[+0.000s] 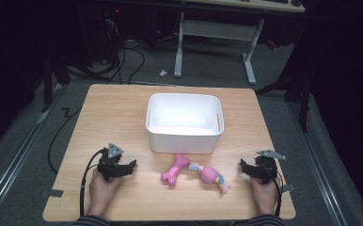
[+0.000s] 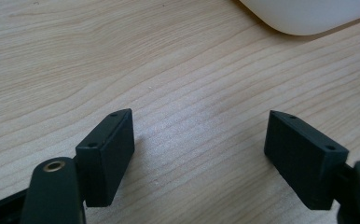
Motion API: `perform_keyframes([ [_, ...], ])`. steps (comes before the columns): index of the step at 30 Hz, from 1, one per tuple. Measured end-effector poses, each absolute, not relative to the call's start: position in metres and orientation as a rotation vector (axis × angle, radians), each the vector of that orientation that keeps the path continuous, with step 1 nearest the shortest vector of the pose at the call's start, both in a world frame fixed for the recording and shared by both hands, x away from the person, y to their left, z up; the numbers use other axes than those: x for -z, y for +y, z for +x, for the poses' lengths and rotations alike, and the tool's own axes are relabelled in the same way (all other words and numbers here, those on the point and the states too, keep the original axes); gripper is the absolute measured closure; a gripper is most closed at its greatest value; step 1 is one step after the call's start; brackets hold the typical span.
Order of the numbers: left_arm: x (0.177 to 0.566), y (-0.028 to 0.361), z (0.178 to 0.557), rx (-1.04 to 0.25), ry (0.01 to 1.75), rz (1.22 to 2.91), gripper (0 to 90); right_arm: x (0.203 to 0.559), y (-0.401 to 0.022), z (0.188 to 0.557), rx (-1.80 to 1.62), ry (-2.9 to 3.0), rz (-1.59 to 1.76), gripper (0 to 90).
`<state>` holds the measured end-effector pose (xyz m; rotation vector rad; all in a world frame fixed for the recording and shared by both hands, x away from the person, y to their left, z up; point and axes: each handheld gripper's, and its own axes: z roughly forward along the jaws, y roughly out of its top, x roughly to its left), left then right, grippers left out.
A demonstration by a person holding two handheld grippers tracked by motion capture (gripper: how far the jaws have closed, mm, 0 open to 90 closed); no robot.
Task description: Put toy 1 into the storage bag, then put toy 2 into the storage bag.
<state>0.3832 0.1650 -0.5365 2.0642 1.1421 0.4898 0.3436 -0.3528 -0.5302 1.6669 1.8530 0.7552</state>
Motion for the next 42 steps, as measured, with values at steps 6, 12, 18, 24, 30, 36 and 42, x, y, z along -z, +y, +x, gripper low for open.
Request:
perform_keyframes([
  [6, 0.5365, 0.1648, 0.3833, -0.490, 1.143, 2.064, 24.4, 0.5305, -0.3528, 0.3436, -0.763, 1.854, 1.658, 22.6],
  [12, 0.5365, 0.1647, 0.3834, -0.490, 1.144, 2.063, 24.4, 0.5303, -0.3524, 0.3432, -0.765, 1.853, 1.660, 23.4],
  [18, 0.5364, 0.1647, 0.3834, -0.487, 1.142, 2.066, 24.1, 0.5302, -0.3522, 0.3431, -0.769, 1.854, 1.661, 24.1],
  [24, 0.5364, 0.1645, 0.3834, -0.489, 1.141, 2.067, 23.7, 0.5302, -0.3523, 0.3431, -0.769, 1.856, 1.658, 24.2],
  [30, 0.5361, 0.1631, 0.3832, -0.490, 1.147, 2.071, 21.6, 0.5302, -0.3522, 0.3431, -0.771, 1.858, 1.656, 24.3],
  [36, 0.5337, 0.1610, 0.3808, -0.506, 1.122, 2.096, 23.8, 0.5302, -0.3522, 0.3431, -0.772, 1.858, 1.656, 24.5],
  [42, 0.5297, 0.1560, 0.3771, -0.489, 1.087, 2.095, 25.3, 0.5302, -0.3523, 0.3431, -0.772, 1.863, 1.648, 24.9],
])
